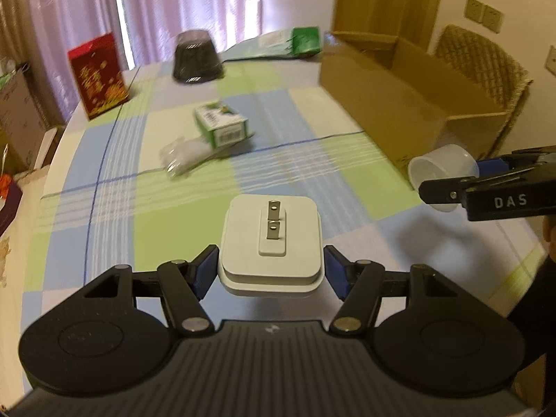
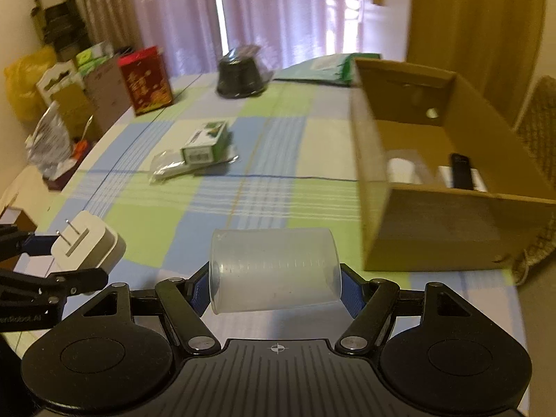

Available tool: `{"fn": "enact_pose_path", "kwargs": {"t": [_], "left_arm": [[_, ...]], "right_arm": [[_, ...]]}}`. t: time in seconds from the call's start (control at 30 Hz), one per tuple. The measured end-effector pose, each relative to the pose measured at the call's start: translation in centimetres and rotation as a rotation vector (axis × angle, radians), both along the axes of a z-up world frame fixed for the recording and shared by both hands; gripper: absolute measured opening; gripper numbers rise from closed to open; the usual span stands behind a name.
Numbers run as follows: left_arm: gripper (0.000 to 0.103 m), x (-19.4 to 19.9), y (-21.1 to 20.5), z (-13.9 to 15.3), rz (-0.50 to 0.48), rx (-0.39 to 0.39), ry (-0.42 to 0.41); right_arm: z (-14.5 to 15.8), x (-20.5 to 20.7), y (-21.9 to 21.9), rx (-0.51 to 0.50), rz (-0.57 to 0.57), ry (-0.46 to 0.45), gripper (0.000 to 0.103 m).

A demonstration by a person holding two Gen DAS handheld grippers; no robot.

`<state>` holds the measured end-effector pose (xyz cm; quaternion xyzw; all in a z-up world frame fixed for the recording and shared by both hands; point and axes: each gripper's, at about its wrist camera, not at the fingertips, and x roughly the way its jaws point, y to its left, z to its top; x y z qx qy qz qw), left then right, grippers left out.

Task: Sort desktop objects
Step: 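Carry the plug adapter with the left tool while the right tool carries the clear case to the box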

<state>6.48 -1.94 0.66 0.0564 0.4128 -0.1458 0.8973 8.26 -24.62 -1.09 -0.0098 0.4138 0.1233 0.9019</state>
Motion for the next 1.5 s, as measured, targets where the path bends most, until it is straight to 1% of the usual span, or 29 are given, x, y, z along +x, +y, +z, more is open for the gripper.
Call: {"fn": "enact_pose_path", "kwargs": {"t": [0.17, 0.37, 0.57, 0.73, 1.17, 1.5], "left_arm": [[0.060, -0.2, -2.4, 1.5, -0.047, -0.009, -0.022], [0.060, -0.2, -4.6, 2.5, -0.098, -0.015, -0.032], [0.060, 0.1, -6.1, 2.8, -0.139, -0.012, -0.036], [0.060, 0.3, -6.7, 3.0, -0.155, -0.011, -0.039], [0.060, 0.9, -8.1, 3.5, -0.192, -0.010, -0.047], [0.060, 2.0, -10.8, 3.6, -0.244, -0.005, -0.053]], "right_arm": [[1.3, -0.6, -2.2, 0.009, -0.041, -0.017, 0.071], [2.2, -1.3, -4.6, 0.026, -0.093, -0.030, 0.071], [3.0, -1.5, -6.0, 0.031, -0.121, -0.040, 0.071], [3.5, -1.5, -6.8, 0.030, -0.135, -0.048, 0.071], [3.6, -1.7, -8.3, 0.020, -0.157, -0.042, 0.071], [3.9, -1.0, -10.2, 0.025, -0.191, -0.054, 0.071]]}}
